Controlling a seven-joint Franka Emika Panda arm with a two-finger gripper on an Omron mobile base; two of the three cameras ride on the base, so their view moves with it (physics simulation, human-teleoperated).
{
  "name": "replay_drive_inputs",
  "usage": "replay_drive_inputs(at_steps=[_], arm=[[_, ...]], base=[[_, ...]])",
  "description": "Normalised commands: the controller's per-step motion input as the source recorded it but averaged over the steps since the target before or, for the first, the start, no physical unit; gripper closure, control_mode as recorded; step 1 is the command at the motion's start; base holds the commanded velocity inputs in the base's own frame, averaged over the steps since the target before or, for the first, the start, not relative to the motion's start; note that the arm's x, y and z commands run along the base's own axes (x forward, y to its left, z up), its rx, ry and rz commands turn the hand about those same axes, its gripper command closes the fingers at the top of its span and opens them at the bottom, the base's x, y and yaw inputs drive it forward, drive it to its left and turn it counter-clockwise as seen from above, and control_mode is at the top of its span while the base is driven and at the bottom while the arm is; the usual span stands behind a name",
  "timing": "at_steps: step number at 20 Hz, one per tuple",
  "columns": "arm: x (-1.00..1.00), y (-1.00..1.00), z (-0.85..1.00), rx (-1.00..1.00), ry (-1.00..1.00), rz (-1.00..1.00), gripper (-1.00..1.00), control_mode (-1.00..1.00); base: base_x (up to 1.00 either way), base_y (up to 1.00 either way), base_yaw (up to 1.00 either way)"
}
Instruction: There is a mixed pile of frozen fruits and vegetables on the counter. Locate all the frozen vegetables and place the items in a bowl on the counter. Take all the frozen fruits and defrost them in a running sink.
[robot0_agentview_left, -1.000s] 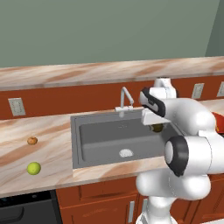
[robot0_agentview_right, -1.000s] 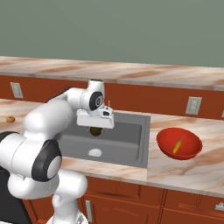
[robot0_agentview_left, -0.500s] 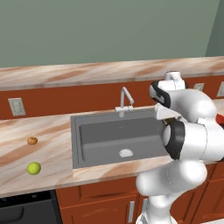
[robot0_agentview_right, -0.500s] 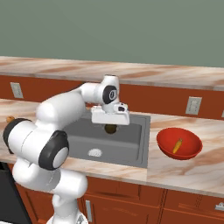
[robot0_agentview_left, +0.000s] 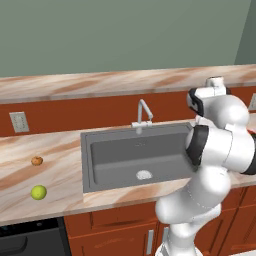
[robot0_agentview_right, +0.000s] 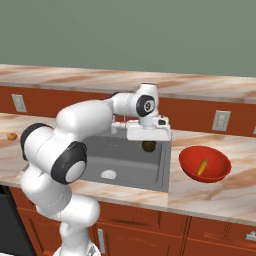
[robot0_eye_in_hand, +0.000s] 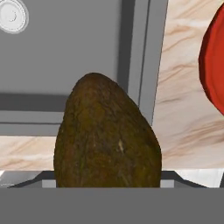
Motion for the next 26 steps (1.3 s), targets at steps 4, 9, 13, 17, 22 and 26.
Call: replay_drive_inputs(at_steps=[4, 9, 13, 17, 22, 26], arm=[[0.04, -0.85, 0.18, 0.00, 0.00, 0.00, 1.00, -1.00], [0.08, -0.93, 0.06, 0.01, 0.00, 0.00, 1.00, -1.00], [0.14, -0.94, 0.00, 0.00, 0.00, 0.00, 1.00, -1.00], [0.23, -0.66, -0.03, 0.00, 0.00, 0.00, 1.00, -1.00], [0.38, -0.29, -0.25, 0.02, -0.12, 0.00, 1.00, -1.00], [0.35, -0.20, -0.47, 0.04, -0.17, 0.00, 1.00, -1.00]], base=[[0.00, 0.00, 0.00], [0.00, 0.00, 0.00], [0.00, 0.00, 0.00], [0.00, 0.00, 0.00], [0.00, 0.00, 0.00], [0.00, 0.00, 0.00]])
